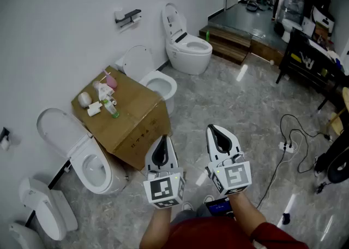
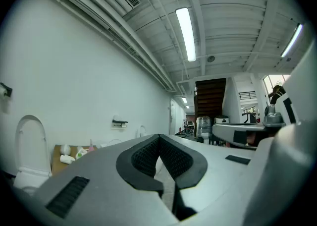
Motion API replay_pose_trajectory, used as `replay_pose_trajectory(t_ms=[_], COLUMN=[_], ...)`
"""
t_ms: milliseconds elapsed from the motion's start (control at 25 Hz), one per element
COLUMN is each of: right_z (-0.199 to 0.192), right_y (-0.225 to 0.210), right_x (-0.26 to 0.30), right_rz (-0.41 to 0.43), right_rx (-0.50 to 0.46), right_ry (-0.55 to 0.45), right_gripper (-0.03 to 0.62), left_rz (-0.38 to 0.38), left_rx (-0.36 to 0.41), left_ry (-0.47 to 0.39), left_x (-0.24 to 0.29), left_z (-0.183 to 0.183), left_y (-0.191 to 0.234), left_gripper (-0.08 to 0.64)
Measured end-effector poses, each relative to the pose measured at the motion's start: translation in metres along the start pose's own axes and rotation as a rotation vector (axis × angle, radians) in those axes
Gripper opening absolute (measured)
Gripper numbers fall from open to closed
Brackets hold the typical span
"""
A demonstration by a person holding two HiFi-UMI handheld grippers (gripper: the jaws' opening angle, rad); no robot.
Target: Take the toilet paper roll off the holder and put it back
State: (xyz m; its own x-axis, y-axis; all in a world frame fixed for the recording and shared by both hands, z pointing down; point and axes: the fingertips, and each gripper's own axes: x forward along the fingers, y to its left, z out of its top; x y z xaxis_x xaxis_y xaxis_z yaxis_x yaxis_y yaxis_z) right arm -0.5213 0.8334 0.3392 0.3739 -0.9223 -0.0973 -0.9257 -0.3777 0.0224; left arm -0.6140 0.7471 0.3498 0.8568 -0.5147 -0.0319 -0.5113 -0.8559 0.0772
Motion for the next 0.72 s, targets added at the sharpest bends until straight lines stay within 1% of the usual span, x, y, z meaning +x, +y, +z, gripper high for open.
replay_pose_trajectory(t_ms=[160, 520, 720], right_z=[-0.004, -0.006, -0.015], right_y=[-0.013, -0.07, -0.101], right_x=[0.007, 0.013, 0.015], right_rz=[0.003, 0.015, 0.024], right_rx=[0.01, 0.026, 0.013], right_ry=[-0.004, -0.013, -0.017], right_gripper=[0.018, 0.018, 0.018], left_rz=[0.002, -0.001, 0.016], left_rx=[0.0, 0.016, 0.017], left_ry=[-0.002, 0.003, 0.0], left_x=[0.016, 0.056, 0.077], left_z=[-0.007, -0.011, -0.016], left_y=[-0.005, -0.051, -0.076], left_gripper=[0.006, 0.006, 0.005])
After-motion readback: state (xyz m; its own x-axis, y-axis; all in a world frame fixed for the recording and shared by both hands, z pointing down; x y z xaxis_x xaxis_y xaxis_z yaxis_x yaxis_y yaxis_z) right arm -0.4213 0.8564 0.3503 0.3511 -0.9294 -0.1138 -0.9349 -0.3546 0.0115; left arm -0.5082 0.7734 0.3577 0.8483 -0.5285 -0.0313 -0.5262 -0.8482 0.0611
